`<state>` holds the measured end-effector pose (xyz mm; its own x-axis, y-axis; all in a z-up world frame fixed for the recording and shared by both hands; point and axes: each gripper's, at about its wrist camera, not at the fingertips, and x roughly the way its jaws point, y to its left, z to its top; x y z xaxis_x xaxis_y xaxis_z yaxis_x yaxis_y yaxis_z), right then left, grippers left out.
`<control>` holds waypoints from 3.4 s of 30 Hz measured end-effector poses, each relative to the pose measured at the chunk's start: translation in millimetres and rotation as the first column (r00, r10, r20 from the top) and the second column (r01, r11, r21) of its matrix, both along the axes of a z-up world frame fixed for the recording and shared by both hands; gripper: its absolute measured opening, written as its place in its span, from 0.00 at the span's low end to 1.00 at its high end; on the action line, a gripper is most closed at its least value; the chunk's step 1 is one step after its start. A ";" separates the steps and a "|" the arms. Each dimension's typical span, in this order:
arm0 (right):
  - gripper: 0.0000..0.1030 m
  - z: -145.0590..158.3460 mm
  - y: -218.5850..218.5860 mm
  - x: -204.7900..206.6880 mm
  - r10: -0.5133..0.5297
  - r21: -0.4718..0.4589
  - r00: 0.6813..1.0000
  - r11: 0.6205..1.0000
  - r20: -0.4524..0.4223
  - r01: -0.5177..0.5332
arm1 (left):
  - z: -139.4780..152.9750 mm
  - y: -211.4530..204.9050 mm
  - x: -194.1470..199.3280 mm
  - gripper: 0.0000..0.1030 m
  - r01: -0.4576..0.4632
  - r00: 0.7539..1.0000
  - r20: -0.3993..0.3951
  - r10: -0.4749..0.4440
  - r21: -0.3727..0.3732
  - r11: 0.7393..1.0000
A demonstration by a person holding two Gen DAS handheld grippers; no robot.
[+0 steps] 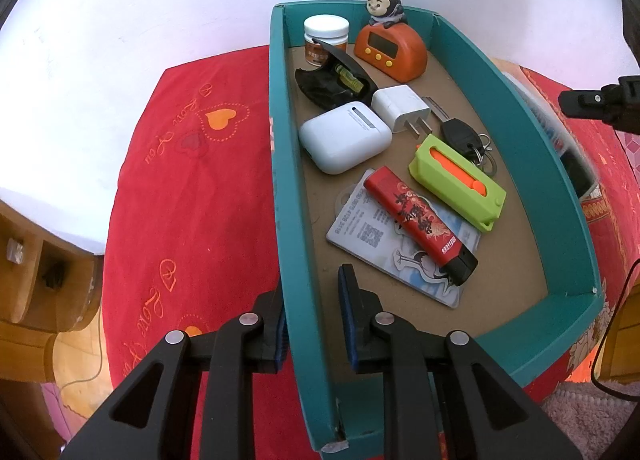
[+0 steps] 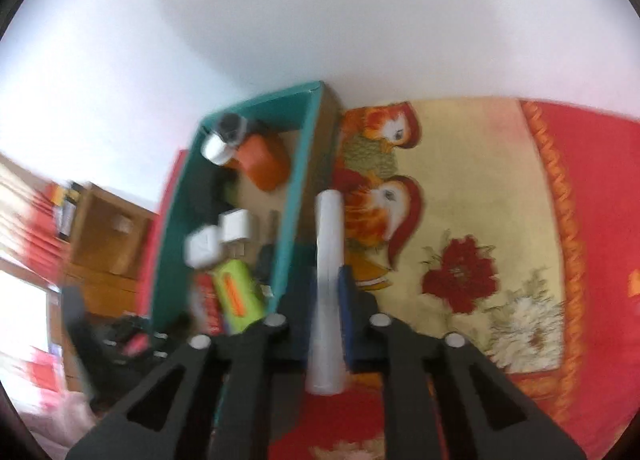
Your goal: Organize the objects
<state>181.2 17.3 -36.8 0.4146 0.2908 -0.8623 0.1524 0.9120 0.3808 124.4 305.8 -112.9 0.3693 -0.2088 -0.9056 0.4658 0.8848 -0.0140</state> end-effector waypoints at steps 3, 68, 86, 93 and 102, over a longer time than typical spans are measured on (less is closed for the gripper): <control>0.08 0.7 11.9 1.5 0.040 -0.087 0.999 0.995 -0.008 -0.040 | 0.5 -0.6 -0.5 0.21 0.003 1.000 0.002 -0.003 0.001 1.000; 0.24 -13.0 110.8 37.1 0.242 -0.138 0.968 0.959 -0.063 -0.248 | 0.6 6.3 0.7 0.21 0.003 1.000 -0.016 -0.004 -0.044 0.999; 0.28 15.0 114.0 -52.8 0.092 -0.196 0.994 0.977 0.064 -0.077 | 55.3 14.7 -15.5 0.21 0.075 0.996 0.054 -0.070 -0.094 0.993; 0.42 31.4 93.8 -80.7 0.045 -0.192 0.993 0.981 0.112 -0.022 | 92.9 -9.1 -34.5 0.40 0.079 0.989 0.136 -0.060 -0.138 0.987; 0.65 56.7 55.6 -113.2 0.034 -0.214 0.984 0.977 0.174 0.004 | 104.4 -54.8 -62.7 0.55 0.065 0.993 0.112 -0.046 -0.176 0.982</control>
